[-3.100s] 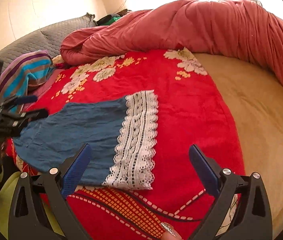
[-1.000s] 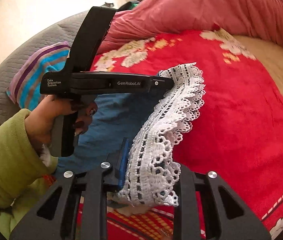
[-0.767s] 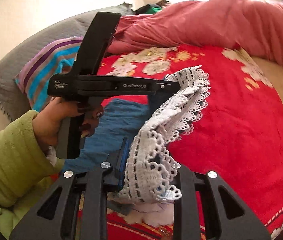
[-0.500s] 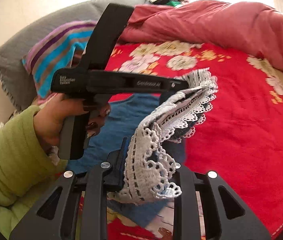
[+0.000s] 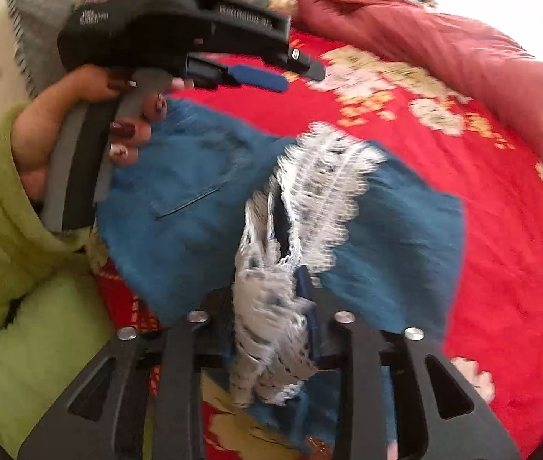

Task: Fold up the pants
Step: 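Lift the lace cuff with both grippers and fold it toward the waistband, then lay the cuff onto the pants and open both grippers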

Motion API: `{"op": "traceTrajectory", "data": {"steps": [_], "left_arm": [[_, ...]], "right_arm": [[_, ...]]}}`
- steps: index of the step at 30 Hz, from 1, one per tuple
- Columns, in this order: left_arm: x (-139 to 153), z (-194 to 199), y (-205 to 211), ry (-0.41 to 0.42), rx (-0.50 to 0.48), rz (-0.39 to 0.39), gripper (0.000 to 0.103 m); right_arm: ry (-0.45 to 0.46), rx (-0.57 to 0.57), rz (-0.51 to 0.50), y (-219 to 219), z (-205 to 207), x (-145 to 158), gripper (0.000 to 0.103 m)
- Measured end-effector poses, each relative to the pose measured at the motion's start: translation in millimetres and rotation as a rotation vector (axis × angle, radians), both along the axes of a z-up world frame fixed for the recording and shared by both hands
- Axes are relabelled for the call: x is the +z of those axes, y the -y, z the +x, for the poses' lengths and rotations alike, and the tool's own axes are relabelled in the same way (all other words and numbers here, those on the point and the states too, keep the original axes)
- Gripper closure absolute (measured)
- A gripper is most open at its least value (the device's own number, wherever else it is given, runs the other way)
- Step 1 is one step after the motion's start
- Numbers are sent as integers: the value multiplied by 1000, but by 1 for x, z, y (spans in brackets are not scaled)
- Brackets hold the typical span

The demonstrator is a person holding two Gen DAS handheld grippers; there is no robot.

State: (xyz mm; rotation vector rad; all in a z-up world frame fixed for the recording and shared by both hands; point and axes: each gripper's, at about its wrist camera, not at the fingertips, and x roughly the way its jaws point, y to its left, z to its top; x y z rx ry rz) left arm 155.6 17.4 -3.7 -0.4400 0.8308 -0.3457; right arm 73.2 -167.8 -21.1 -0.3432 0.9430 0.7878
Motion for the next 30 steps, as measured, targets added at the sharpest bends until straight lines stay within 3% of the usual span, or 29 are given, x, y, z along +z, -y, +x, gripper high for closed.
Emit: {"op": "traceTrajectory", "data": {"steps": [1, 6, 8, 11, 15, 18, 23, 27, 29, 30], "left_arm": [[-3, -3, -5, -9, 10, -10, 63], [-13, -15, -16, -45, 25, -47, 61], [-14, -19, -14, -47, 15, -50, 57], [-14, -24, -5, -54, -12, -52, 55], [-20, -22, 9, -87, -54, -76, 55], [-28, -18, 23, -117, -92, -78, 55], [-43, -3, 41, -177, -119, -61, 53], [-52, 12, 47, -205, -112, -94, 39], [-52, 16, 51, -203, -115, -85, 39], [-52, 18, 55, -201, -117, -72, 50]], "right_arm": [[0, 21, 1, -4, -4, 0, 51], [-2, 126, 81, -8, -20, 24, 46], [27, 117, 109, 3, -19, 39, 46], [113, 11, 101, 31, -3, 53, 46], [75, -168, 106, 69, 38, 44, 46], [50, -228, 117, 83, 56, 36, 46], [40, -233, 124, 88, 72, 25, 46], [32, -222, 124, 83, 92, 18, 46], [27, -224, 118, 82, 99, 14, 46], [22, -224, 115, 81, 103, 11, 46]]}}
